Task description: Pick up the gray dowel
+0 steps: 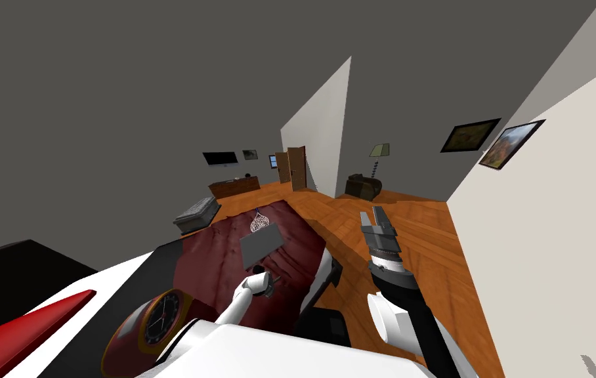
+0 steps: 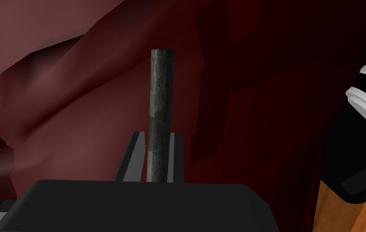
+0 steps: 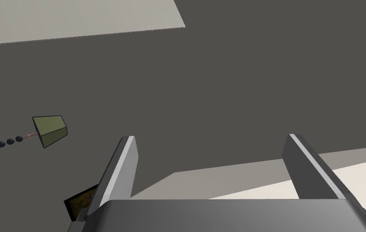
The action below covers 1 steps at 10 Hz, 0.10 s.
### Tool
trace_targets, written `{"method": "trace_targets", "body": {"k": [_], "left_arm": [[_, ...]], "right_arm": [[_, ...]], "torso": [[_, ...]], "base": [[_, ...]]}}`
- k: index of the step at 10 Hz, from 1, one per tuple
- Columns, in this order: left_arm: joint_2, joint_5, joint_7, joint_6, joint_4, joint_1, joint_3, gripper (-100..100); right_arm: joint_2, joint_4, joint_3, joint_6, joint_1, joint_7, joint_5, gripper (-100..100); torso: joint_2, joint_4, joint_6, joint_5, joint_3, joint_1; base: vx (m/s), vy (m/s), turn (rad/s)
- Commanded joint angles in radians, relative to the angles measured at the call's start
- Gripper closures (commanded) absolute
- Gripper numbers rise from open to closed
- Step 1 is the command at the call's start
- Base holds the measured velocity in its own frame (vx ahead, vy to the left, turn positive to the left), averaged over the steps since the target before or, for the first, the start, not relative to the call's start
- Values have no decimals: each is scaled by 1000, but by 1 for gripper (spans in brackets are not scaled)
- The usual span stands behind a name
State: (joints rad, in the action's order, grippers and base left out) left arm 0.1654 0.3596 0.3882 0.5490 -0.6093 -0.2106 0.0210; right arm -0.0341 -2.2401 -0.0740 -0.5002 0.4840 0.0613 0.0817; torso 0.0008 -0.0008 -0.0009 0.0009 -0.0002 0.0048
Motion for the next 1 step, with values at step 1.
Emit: {"method": "trace_targets", "body": {"k": [1], "left_arm": [[0, 0, 0, 0, 0, 0, 0, 0]], "right_arm": [[0, 0, 0, 0, 0, 0, 0, 0]], "torso": [[0, 0, 0, 0, 0, 0]], "base": [[0, 0, 0]]}}
